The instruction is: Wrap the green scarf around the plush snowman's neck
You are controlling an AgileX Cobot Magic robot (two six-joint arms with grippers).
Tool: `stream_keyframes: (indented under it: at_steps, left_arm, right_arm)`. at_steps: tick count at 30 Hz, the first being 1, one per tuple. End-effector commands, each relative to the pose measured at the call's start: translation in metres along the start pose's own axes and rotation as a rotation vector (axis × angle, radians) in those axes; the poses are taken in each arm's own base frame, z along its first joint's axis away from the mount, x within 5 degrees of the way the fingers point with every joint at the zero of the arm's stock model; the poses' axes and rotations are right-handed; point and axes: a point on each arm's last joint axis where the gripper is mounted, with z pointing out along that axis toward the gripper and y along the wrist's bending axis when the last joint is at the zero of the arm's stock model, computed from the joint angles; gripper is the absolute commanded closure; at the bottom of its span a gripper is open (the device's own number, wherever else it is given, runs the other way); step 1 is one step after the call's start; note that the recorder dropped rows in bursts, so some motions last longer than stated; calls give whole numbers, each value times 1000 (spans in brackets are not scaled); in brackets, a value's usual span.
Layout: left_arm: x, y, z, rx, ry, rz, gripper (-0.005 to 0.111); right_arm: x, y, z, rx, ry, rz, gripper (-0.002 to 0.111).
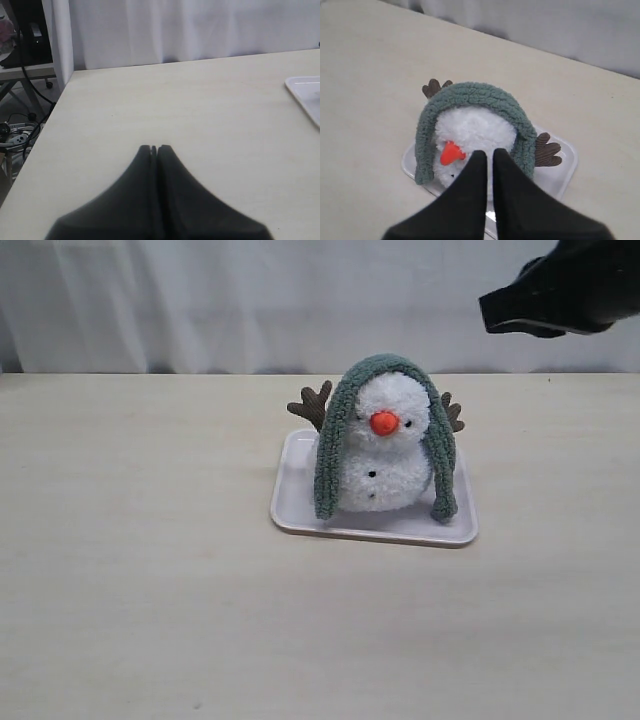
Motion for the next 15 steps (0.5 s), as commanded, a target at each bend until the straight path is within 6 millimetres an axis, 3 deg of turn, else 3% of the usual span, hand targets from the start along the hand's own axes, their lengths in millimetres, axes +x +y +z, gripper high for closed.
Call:
stream_keyframes:
  at_steps: [1, 3, 6, 10, 15]
  left_arm:
    - [-1, 0, 0, 3, -12, -5, 107]
    - [-1, 0, 0, 3, -12, -5, 107]
    - [-1, 0, 0, 3, -12, -5, 107]
    - [-1, 0, 0, 3, -12, -5, 107]
    - [-1, 0, 0, 3, -12, -5, 107]
  right_arm:
    - [33, 15, -45, 58, -154, -5, 104]
    - [48, 22, -64, 69, -206, 8, 104]
    - [59, 35, -72, -27, -217, 63, 104]
    - [67, 63, -52, -211, -75, -43, 104]
    - [73, 78, -12, -232, 43, -93, 104]
